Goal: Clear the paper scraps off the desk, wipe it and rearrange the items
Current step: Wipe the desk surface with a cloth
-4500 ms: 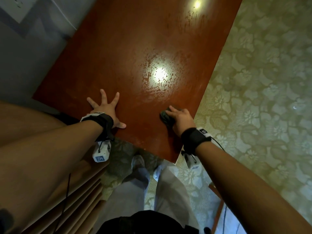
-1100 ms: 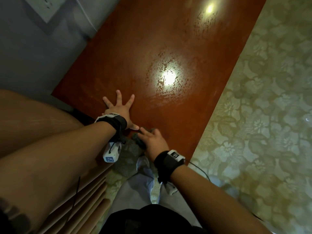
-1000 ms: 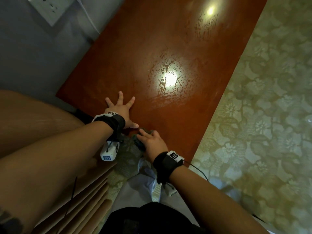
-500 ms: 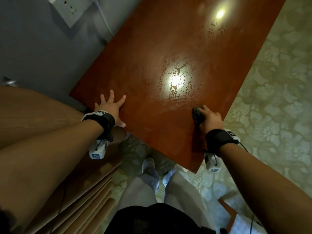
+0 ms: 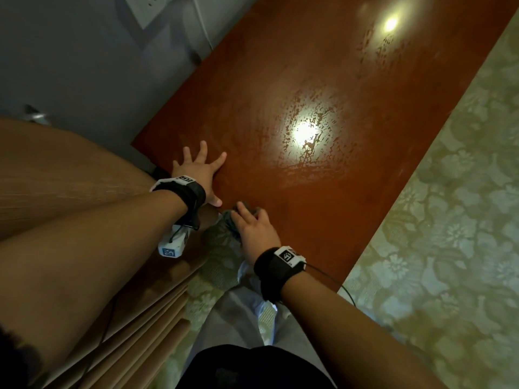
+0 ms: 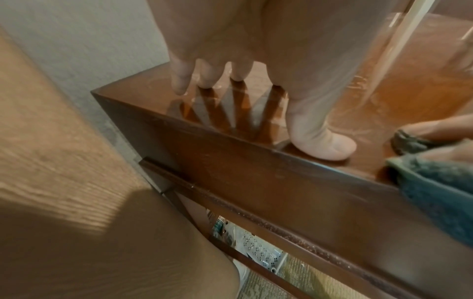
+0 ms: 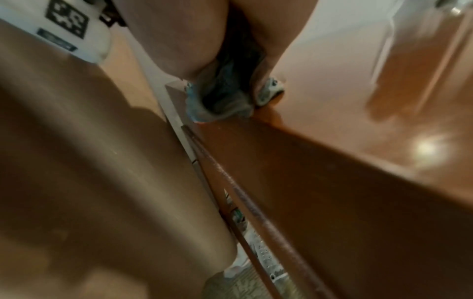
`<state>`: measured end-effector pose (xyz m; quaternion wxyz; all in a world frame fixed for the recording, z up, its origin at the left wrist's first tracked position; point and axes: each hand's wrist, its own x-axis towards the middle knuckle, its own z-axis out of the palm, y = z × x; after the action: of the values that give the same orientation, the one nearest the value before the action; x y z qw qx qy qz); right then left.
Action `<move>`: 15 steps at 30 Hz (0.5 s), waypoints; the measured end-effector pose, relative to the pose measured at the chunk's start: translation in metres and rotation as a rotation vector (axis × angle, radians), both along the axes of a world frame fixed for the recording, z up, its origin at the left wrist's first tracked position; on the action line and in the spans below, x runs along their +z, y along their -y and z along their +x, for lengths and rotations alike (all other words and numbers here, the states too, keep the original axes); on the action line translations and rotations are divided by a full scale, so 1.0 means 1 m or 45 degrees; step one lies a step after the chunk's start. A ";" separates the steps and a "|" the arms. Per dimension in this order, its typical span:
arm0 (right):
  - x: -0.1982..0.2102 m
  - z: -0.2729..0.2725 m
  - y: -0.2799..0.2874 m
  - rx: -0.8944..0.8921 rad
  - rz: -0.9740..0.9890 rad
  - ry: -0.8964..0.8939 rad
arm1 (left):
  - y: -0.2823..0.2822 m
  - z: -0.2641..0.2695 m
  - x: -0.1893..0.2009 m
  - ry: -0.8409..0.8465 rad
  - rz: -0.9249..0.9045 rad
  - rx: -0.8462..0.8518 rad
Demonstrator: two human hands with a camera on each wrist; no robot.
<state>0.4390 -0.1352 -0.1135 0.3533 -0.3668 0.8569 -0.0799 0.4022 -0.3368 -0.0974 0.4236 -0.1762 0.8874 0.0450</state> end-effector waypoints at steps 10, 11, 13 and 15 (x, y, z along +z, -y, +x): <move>-0.011 -0.096 -0.058 -0.473 -0.094 -0.178 | 0.002 0.002 -0.001 0.002 0.035 0.012; -0.012 -0.114 -0.066 -0.570 -0.085 -0.206 | 0.002 0.002 -0.001 0.002 0.036 0.010; -0.013 -0.144 -0.077 -0.707 -0.074 -0.256 | 0.002 0.002 -0.002 0.003 0.039 0.005; -0.014 -0.161 -0.079 -0.761 -0.079 -0.301 | 0.002 0.002 -0.002 0.005 0.041 -0.001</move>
<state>0.2782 -0.0565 -0.1276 0.2007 -0.1162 0.9590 -0.1632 0.4045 -0.3385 -0.0997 0.4282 -0.1693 0.8857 0.0589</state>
